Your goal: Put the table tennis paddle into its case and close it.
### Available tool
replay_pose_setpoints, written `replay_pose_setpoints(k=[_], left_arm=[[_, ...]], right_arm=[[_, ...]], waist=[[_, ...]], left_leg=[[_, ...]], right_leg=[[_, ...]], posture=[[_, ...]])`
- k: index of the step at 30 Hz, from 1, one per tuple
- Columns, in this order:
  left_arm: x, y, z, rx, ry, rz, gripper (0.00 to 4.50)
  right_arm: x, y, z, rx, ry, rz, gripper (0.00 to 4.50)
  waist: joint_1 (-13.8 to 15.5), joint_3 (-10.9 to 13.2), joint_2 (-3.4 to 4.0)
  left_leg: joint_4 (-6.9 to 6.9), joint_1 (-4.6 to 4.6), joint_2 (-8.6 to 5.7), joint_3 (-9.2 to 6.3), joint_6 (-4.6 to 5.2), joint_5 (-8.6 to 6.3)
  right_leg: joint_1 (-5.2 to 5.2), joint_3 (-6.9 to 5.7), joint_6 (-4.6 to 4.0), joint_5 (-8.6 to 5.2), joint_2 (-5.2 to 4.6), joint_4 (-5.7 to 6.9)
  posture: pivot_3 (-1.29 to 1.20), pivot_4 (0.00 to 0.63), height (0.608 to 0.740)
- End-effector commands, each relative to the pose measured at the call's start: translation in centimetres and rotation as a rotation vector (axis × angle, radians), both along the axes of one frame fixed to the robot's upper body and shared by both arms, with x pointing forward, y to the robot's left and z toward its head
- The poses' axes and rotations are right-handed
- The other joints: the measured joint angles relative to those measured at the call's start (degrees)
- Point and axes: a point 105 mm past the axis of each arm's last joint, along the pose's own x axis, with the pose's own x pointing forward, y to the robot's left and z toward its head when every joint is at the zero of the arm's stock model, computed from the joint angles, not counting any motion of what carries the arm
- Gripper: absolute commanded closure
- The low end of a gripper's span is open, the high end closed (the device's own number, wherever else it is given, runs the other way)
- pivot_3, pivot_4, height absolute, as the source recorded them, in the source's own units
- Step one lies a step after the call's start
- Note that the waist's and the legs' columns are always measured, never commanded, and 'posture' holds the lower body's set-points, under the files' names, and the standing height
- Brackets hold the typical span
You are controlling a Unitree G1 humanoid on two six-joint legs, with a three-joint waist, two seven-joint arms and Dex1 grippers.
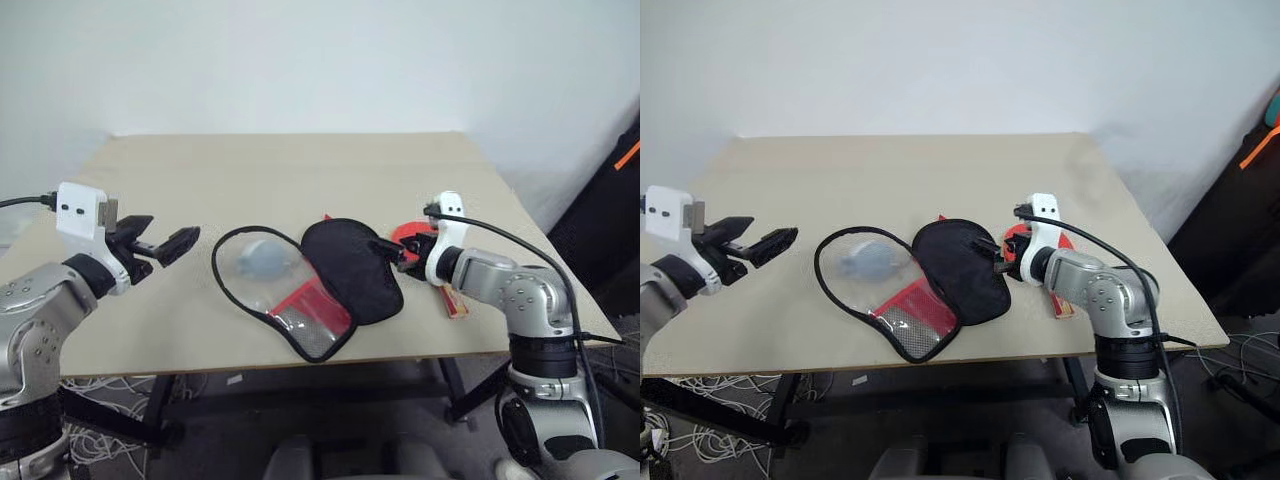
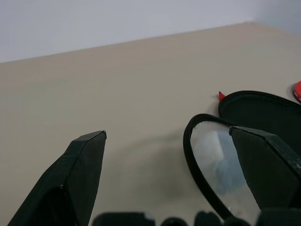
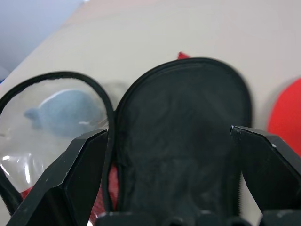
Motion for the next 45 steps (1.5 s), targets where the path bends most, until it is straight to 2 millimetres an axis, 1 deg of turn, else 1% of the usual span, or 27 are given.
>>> replay_pose_setpoints(k=[1, 3, 7, 10, 15, 16, 17, 20, 22, 23, 25, 27, 31, 35, 37, 41, 45], left_arm=[[-0.5, 0.2, 2.5, 0.023, -0.065, 0.018, 0.04], [-0.3, 0.3, 2.3, 0.018, -0.058, 0.022, 0.04], [0.5, 0.0, 2.2, -0.009, -0.068, 0.007, 0.04], [1.6, -0.9, 1.8, -0.029, -0.069, -0.024, 0.04], [3.5, -1.7, 1.0, -0.043, -0.069, -0.07, 0.04], [3.9, -2.1, 0.8, -0.044, -0.072, -0.089, 0.04], [4.2, -3.1, 0.5, -0.047, -0.075, -0.116, 0.04], [4.9, -4.8, -0.4, -0.053, -0.051, -0.18, 0.04], [4.7, -5.8, -0.6, -0.043, -0.045, -0.236, 0.04], [4.6, -5.7, -0.8, -0.042, -0.04, -0.251, 0.04], [4.3, -6.0, -1.2, -0.036, -0.026, -0.276, 0.04], [3.6, -6.1, -1.5, -0.025, -0.011, -0.318, 0.04], [2.6, -5.0, -2.3, 0.001, 0.032, -0.36, 0.04], [2.6, -2.8, -2.4, 0.041, 0.048, -0.341, 0.04], [2.9, -2.0, -2.1, 0.052, 0.034, -0.32, 0.04], [3.1, -1.7, -1.9, 0.049, 0.012, -0.31, 0.04], [3.2, -2.0, -2.2, 0.043, 0.006, -0.311, 0.04]], right_arm=[[1.0, 0.8, 1.9, 0.033, -0.079, 0.011, 0.0], [1.2, 0.9, 1.6, 0.023, -0.083, 0.01, 0.0], [1.2, 0.5, 2.3, 0.017, -0.102, -0.005, 0.0], [1.2, -0.9, 2.5, -0.003, -0.116, -0.036, 0.0], [1.1, -2.7, 2.9, -0.04, -0.135, -0.105, 0.0], [0.9, -3.2, 3.0, -0.053, -0.142, -0.111, 0.0], [0.8, -4.1, 2.9, -0.072, -0.148, -0.116, 0.0], [0.3, -6.0, 2.6, -0.202, -0.185, -0.096, 0.0], [-0.1, -6.6, 2.5, -0.242, -0.193, -0.048, 0.0], [-0.4, -6.9, 2.1, -0.28, -0.191, -0.02, 0.0], [-0.7, -8.5, 1.3, -0.343, -0.176, 0.003, 0.0], [-1.0, -9.5, 1.1, -0.357, -0.16, 0.006, 0.0], [-1.3, -10.9, 0.5, -0.389, -0.129, -0.007, 0.0], [-1.1, -10.6, -0.3, -0.394, -0.083, -0.036, 0.0], [-0.9, -9.9, -0.9, -0.386, -0.061, -0.052, 0.0], [-0.5, -9.1, -2.0, -0.379, -0.029, -0.1, 0.0], [-0.1, -8.8, -3.3, -0.382, 0.005, -0.177, 0.0]], waist=[[0.0, 0.0, 0.0], [-0.1, 0.0, 0.01], [-0.1, 0.0, 0.0], [0.0, 0.0, 0.0], [0.2, 0.0, -0.01], [0.2, 0.0, -0.01], [0.3, 0.0, -0.01], [0.3, 0.0, -0.01], [0.2, 0.0, -0.03], [0.1, 0.0, -0.02], [-0.2, 0.0, -0.02], [-0.2, 0.0, -0.01], [-0.1, 0.0, -0.02], [0.1, 0.0, -0.08], [0.2, 0.0, -0.08], [0.3, 0.0, -0.08], [0.2, 0.0, -0.09]], left_leg=[[0.02, 0.0, 0.0, -0.01, -0.05, -0.03], [0.01, 0.0, 0.0, -0.01, -0.09, -0.04], [-0.01, -0.01, 0.0, -0.01, -0.04, 0.0], [-0.01, 0.0, -0.02, -0.01, -0.05, 0.01], [-0.01, 0.01, -0.03, 0.0, -0.01, 0.03], [-0.01, 0.01, -0.03, -0.01, 0.02, 0.06], [-0.01, 0.0, -0.03, -0.01, 0.02, 0.06], [0.02, -0.01, -0.09, -0.04, 0.03, 0.06], [0.09, 0.0, -0.09, -0.03, 0.05, 0.05], [0.11, -0.01, -0.09, -0.03, 0.05, 0.05], [0.06, 0.07, -0.05, -0.01, 0.05, 0.05], [-0.01, 0.14, -0.03, -0.01, 0.05, 0.06], [0.0, 0.17, -0.02, 0.04, 0.06, 0.06], [0.09, 0.17, -0.03, 0.01, 0.05, 0.05], [0.09, 0.17, -0.03, 0.02, 0.05, 0.05], [0.09, 0.13, -0.03, 0.01, 0.05, 0.05], [0.09, 0.13, -0.03, 0.02, 0.05, 0.05]], right_leg=[[0.0, -0.01, 0.0, 0.0, 0.0, 0.0], [-0.01, -0.02, 0.0, 0.01, 0.0, 0.01], [-0.01, -0.03, -0.12, 0.08, 0.02, 0.01], [0.01, -0.04, -0.12, 0.08, 0.01, 0.01], [0.03, -0.04, -0.12, 0.09, 0.02, 0.01], [0.01, -0.04, -0.12, 0.09, 0.03, 0.01], [0.01, -0.04, -0.12, 0.09, 0.03, 0.01], [0.09, -0.04, -0.11, 0.08, -0.01, -0.05], [0.12, -0.03, -0.11, 0.08, -0.03, -0.06], [0.11, -0.03, -0.11, 0.07, -0.02, -0.05], [0.1, -0.01, -0.06, 0.03, 0.03, -0.03], [0.12, 0.0, 0.01, -0.14, 0.05, -0.03], [0.12, 0.07, 0.0, -0.17, 0.05, -0.02], [0.17, 0.04, -0.01, -0.18, 0.03, -0.03], [0.16, 0.04, -0.01, -0.18, 0.01, -0.03], [0.15, 0.03, -0.01, -0.17, 0.01, -0.01], [0.16, 0.03, -0.12, -0.09, 0.0, 0.0]], posture=[[0.0, 0.0, 0.74], [0.0, 0.0, 0.74], [0.0, 0.0, 0.74], [0.0, 0.0, 0.74], [0.0, 0.0, 0.74], [0.0, 0.0, 0.74], [0.0, 0.0, 0.74], [0.0, 0.0, 0.74], [0.0, 0.0, 0.74], [0.0, 0.0, 0.74], [0.0, 0.0, 0.74], [0.0, 0.0, 0.74], [0.0, 0.0, 0.74], [0.0, 0.0, 0.74], [0.0, 0.0, 0.74], [0.0, 0.0, 0.74], [0.0, 0.0, 0.74]])
